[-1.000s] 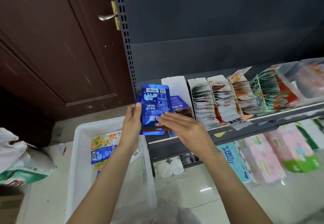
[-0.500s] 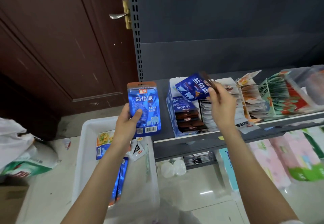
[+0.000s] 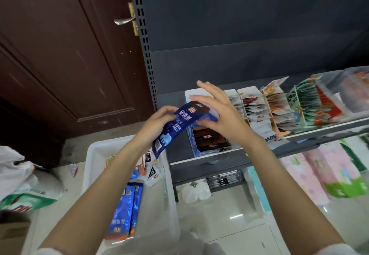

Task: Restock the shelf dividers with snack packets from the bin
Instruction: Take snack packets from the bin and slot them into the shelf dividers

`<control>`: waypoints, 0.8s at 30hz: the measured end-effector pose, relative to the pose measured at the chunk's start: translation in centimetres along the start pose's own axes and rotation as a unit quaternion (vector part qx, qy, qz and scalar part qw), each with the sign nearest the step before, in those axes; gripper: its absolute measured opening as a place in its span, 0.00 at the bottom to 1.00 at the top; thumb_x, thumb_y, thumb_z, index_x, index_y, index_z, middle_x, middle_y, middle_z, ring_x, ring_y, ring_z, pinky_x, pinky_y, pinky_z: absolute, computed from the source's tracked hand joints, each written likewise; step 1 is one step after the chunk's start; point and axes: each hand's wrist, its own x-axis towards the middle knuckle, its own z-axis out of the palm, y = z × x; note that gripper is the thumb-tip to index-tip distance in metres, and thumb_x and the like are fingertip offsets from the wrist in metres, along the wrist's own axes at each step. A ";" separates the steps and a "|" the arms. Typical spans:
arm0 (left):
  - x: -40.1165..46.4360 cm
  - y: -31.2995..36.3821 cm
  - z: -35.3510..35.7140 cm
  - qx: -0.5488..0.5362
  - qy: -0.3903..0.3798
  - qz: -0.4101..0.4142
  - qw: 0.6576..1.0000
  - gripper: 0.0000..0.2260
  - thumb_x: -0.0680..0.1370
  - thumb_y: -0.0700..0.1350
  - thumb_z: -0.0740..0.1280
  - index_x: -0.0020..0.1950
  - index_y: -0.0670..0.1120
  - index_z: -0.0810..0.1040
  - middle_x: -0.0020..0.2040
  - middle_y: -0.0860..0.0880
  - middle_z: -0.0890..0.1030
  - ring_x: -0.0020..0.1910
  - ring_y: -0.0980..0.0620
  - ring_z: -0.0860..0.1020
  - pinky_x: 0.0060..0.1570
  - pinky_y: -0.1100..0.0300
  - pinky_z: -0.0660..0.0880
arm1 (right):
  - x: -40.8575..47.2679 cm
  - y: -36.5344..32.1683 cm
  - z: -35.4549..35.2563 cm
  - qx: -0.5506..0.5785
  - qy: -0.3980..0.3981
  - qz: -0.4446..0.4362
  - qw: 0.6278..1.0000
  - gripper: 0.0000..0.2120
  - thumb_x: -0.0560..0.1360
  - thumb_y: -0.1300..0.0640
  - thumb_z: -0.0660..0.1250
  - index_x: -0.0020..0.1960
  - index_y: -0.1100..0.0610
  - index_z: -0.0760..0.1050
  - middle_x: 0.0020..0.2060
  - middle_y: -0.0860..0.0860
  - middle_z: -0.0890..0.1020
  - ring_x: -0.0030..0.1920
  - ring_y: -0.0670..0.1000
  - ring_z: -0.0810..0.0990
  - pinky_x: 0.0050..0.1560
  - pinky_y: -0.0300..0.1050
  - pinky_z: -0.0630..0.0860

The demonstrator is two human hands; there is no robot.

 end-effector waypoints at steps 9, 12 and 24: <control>5.7 3.0 1.5 0.115 0.014 0.113 0.987 0.10 0.83 0.45 0.57 0.52 0.52 0.78 0.48 0.51 0.81 0.48 0.53 0.78 0.49 0.62 0.73 | -0.7 2.9 -3.5 -0.075 0.172 0.106 0.976 0.05 0.73 0.58 0.71 0.40 0.57 0.77 0.29 0.44 0.75 0.31 0.44 0.71 0.31 0.30 0.64; 6.5 2.5 1.7 0.152 -0.028 0.135 0.979 0.07 0.80 0.44 0.64 0.52 0.54 0.79 0.49 0.53 0.82 0.48 0.59 0.79 0.52 0.68 0.73 | -0.6 3.3 -3.6 -0.157 0.180 0.088 0.967 0.05 0.74 0.58 0.69 0.47 0.59 0.81 0.34 0.50 0.81 0.33 0.47 0.76 0.33 0.35 0.69; 7.3 -2.5 3.3 0.560 0.081 0.246 0.787 0.08 0.77 0.47 0.66 0.55 0.52 0.81 0.54 0.52 0.82 0.52 0.50 0.76 0.51 0.56 0.66 | 0.1 5.1 2.4 -0.307 -0.017 0.038 0.951 0.11 0.68 0.63 0.74 0.48 0.52 0.83 0.39 0.51 0.85 0.39 0.55 0.82 0.43 0.45 0.75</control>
